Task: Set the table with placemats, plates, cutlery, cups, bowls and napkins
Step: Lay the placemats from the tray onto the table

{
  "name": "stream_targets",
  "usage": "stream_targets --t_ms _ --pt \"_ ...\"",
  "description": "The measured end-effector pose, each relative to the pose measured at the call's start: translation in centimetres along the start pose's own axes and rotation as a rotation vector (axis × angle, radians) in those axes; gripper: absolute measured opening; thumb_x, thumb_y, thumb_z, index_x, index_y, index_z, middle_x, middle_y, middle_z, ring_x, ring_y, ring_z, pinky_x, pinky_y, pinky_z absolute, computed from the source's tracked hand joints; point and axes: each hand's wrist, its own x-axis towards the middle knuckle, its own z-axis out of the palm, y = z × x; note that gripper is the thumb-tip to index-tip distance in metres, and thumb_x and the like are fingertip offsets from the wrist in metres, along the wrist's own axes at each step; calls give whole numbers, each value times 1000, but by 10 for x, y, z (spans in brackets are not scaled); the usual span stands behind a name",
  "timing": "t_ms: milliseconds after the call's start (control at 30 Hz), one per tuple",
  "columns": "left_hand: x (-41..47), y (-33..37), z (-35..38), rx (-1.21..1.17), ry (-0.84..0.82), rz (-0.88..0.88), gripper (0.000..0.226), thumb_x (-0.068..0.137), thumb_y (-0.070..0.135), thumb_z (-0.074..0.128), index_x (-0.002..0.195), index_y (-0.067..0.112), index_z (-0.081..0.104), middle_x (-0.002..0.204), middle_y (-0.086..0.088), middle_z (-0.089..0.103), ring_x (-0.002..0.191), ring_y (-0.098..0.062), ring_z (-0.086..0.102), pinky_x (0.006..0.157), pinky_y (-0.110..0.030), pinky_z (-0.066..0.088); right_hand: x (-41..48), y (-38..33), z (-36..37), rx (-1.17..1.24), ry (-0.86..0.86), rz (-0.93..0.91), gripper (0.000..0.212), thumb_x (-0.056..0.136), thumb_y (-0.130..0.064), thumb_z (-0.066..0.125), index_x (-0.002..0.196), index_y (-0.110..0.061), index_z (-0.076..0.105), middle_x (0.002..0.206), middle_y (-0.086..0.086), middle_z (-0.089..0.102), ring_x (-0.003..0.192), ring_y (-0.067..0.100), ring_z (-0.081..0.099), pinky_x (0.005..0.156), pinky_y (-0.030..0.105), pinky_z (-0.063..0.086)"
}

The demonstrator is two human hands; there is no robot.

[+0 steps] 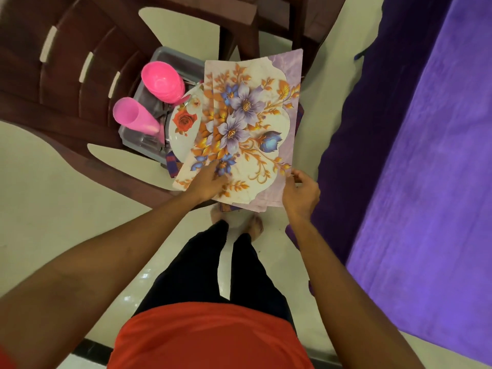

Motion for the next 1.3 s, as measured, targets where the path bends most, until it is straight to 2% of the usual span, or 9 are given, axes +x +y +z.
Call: stream_targets --t_ms 100,333,533,667,800,900,1100,1200,1300 --pt "-13 14 -1 -93 127 -67 48 101 26 53 147 18 43 143 -5 51 130 -24 48 106 -36 39 -6 -13 -34 71 28 -106 16 97 -21 67 106 -12 77 87 -11 70 79 1 65 70 15 56" --pt "-37 41 8 -419 55 -174 45 100 24 54 144 13 46 124 -2 59 115 -21 58 95 -34 45 -25 -19 -136 195 123 -204 19 94 -20 70 110 -12 77 93 -5 74 83 -2 66 71 11 49" --pt "-69 106 20 -610 -101 -2 23 100 5 52 118 0 65 97 -6 70 76 -13 67 61 -21 54 -47 14 -220 374 239 -124 18 93 -16 71 111 -15 75 82 -25 74 83 -8 66 71 9 50" --pt "-87 155 50 -534 -170 136 22 99 2 55 118 1 67 93 -4 73 71 -7 70 62 -21 56 -52 53 -262 414 371 -66 21 93 -18 72 113 -20 73 80 -29 72 80 -11 65 71 9 50" --pt "-108 192 101 -476 -229 163 22 99 4 56 114 10 70 83 5 76 73 -11 72 66 -26 60 -44 104 -304 412 467 -5 24 93 -20 72 115 -11 74 89 -13 72 83 0 66 70 9 51" --pt "-122 209 143 -432 -220 154 22 99 4 56 115 9 71 83 2 76 73 -13 72 66 -27 61 -33 137 -333 396 464 52 21 93 -24 72 112 -14 75 88 -8 71 83 8 64 69 14 52" --pt "-140 216 201 -271 -154 53 13 98 9 60 101 10 72 90 -9 76 83 -26 75 71 -38 63 -10 177 -370 233 406 41 17 94 -20 70 106 -9 76 82 2 69 60 -11 58 61 11 48" --pt "-143 216 211 -147 -83 94 5 94 13 67 97 12 70 83 -6 74 82 -28 74 72 -44 62 -6 186 -379 219 418 59 19 95 -23 69 107 -10 77 81 -1 68 66 -1 59 66 22 50" --pt "-146 220 215 -4 -36 148 10 87 16 75 94 16 67 80 -3 70 78 -24 73 68 -42 63 -6 191 -384 186 412 37 21 96 -24 68 109 -10 76 85 0 69 72 9 59 64 18 46"
